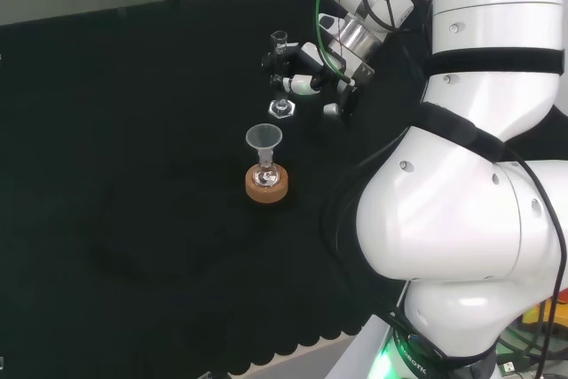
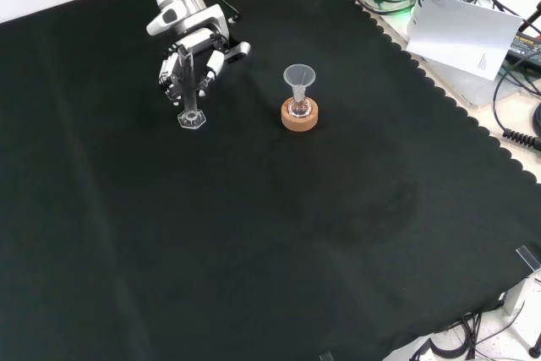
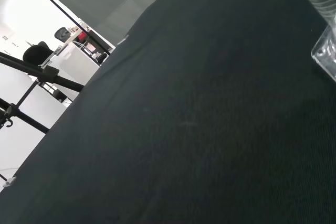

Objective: Put the graduated cylinder back on the table.

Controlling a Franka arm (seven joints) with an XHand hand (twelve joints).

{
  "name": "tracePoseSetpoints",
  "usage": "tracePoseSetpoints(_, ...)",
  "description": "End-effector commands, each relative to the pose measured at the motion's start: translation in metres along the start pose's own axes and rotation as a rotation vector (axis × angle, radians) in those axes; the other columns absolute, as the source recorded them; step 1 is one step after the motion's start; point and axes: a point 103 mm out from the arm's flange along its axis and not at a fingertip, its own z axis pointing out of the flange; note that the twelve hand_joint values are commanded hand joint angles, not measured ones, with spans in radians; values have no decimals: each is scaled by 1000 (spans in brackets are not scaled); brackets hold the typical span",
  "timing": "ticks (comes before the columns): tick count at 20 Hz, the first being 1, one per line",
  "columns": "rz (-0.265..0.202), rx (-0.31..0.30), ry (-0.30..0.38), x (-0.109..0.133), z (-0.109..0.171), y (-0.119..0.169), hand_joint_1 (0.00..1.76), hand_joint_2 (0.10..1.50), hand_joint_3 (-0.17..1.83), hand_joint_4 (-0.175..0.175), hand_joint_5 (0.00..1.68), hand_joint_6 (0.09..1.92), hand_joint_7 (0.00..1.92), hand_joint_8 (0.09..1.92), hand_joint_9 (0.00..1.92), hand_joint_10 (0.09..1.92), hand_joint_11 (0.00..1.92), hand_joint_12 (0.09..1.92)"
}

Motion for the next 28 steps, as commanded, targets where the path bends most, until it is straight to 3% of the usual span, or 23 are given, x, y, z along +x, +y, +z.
tracePoseSetpoints(1, 10, 7, -5, 3, -9, 3, 1011, 1133, -175, -32, 606, 691, 478, 604, 934, 87, 597, 1175)
tracePoseSetpoints(8, 45, 30, -44, 9, -37, 5, 938, 1058, -175, -52, 396, 483, 362, 618, 809, 87, 396, 1283)
tracePoseSetpoints(16, 81, -1, -117, 27, -74, -9, 894, 1015, -175, -62, 342, 193, 191, 640, 672, 87, 256, 1329)
tracePoseSetpoints(21, 83, -33, -182, 55, -99, -26, 888, 1011, -175, -62, 342, 162, 175, 641, 656, 87, 235, 1333)
tracePoseSetpoints(28, 94, -62, -309, 113, -131, -63, 881, 1013, -175, -63, 349, 147, 178, 644, 656, 87, 231, 1336)
